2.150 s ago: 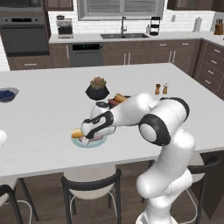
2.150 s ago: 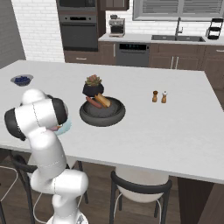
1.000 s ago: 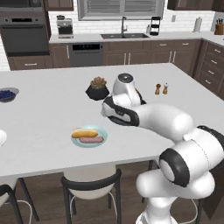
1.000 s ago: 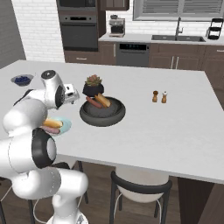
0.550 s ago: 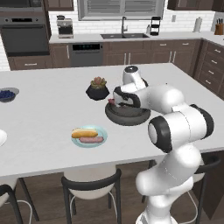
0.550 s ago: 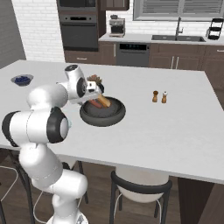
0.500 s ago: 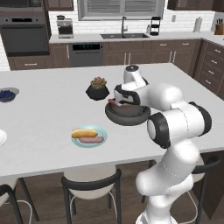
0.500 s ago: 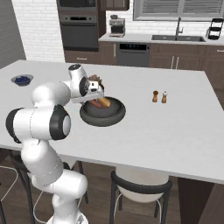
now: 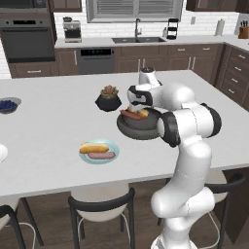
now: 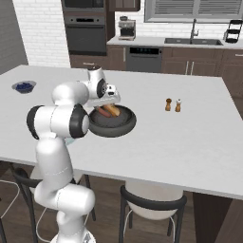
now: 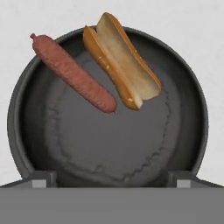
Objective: Place one bun and one sausage from the bowl on each plate.
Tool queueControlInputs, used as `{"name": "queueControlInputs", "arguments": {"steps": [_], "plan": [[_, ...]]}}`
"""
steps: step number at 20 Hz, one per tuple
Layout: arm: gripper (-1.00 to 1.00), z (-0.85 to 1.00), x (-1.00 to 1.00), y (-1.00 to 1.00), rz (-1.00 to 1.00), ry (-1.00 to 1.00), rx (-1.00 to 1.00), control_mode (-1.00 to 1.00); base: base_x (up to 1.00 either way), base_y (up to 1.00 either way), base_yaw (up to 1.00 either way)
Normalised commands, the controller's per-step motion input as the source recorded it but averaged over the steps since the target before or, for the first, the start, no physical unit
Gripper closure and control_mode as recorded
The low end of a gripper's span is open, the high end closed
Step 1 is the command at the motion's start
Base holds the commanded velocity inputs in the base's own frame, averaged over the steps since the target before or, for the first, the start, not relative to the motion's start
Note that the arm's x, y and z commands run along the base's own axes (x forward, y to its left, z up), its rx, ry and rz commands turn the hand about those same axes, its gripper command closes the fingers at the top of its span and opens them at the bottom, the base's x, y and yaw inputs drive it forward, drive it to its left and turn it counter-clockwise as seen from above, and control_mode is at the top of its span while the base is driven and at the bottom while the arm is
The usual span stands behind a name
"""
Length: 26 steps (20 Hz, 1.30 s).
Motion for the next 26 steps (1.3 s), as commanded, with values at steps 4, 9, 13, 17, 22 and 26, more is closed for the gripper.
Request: {"name": "queueControlInputs", "arguments": {"steps": [4, 9, 13, 17, 22, 26], "plan": [[-1.0, -0.49, 0.5, -0.16, 0.0, -0.16, 0.01, -1.0, 0.0, 0.0, 0.0], [-1.0, -0.24, 0.39, -0.12, 0.0, -0.1, 0.0, -1.0, 0.0, 0.0, 0.0], [-1.0, -0.23, 0.39, 0.0, 0.0, 0.0, 0.0, -1.0, 0.0, 0.0, 0.0], [-1.0, -0.14, 0.45, 0.0, 0.0, 0.0, 0.0, -1.0, 0.0, 0.0, 0.0], [-1.0, -0.27, 0.31, -0.01, 0.0, 0.0, 0.0, -1.0, 0.0, 0.0, 0.0], [-1.0, -0.16, 0.15, -0.14, 0.0, 0.0, 0.0, -1.0, 0.0, 0.0, 0.0]]}}
